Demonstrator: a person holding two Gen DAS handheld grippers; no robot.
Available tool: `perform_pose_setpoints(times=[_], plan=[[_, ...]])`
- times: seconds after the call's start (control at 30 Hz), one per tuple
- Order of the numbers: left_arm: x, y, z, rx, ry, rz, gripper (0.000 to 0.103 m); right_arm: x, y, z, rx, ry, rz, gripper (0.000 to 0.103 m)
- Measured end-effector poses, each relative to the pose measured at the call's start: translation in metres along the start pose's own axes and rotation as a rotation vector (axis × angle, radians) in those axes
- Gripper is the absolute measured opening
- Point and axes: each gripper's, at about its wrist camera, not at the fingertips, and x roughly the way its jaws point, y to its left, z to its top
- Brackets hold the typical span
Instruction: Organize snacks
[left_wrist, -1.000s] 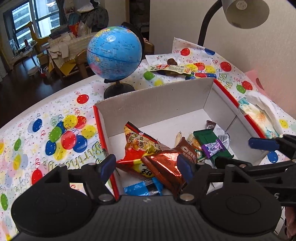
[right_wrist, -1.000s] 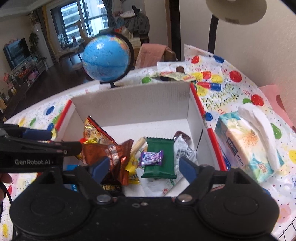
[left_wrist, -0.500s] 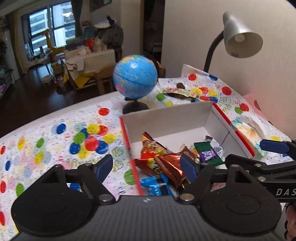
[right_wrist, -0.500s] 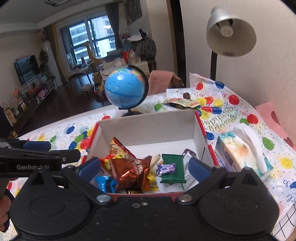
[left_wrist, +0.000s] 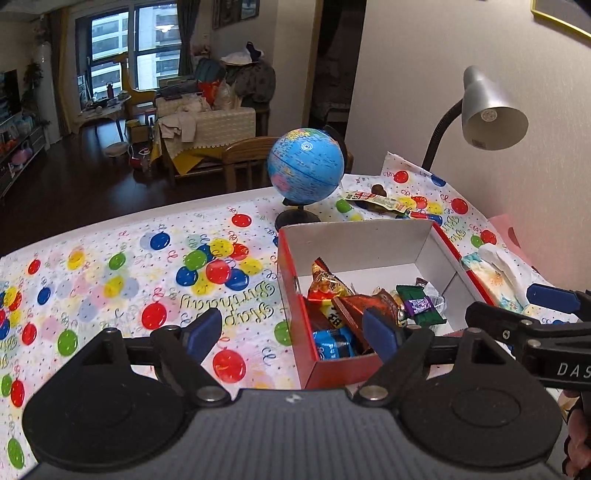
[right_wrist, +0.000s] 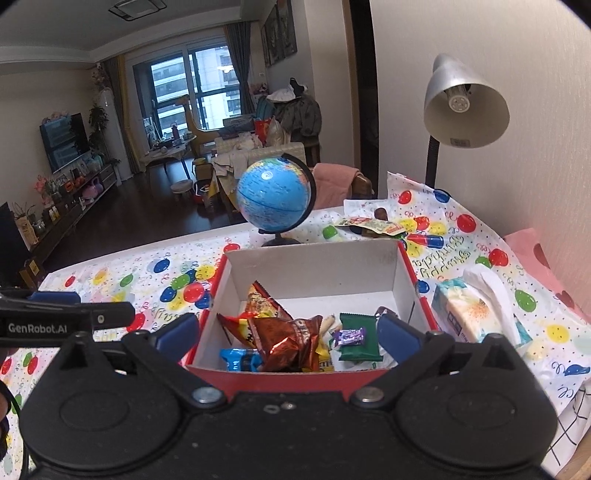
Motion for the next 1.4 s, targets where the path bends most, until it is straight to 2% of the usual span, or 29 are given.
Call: perform_pose_setpoints(times=[0.43, 1.4], plan=[[-0.013, -0.006, -0.009, -0.003, -0.003, -0.041, 0.084, -0.016, 0.002, -0.009, 0.0, 0.001, -0.026, 0.103], [-0.014, -0.01, -0.011, -0.006, -0.004, -0.041, 0.084, -0.015, 0.001, -0.018, 0.025, 0.017, -0.024, 0.103]])
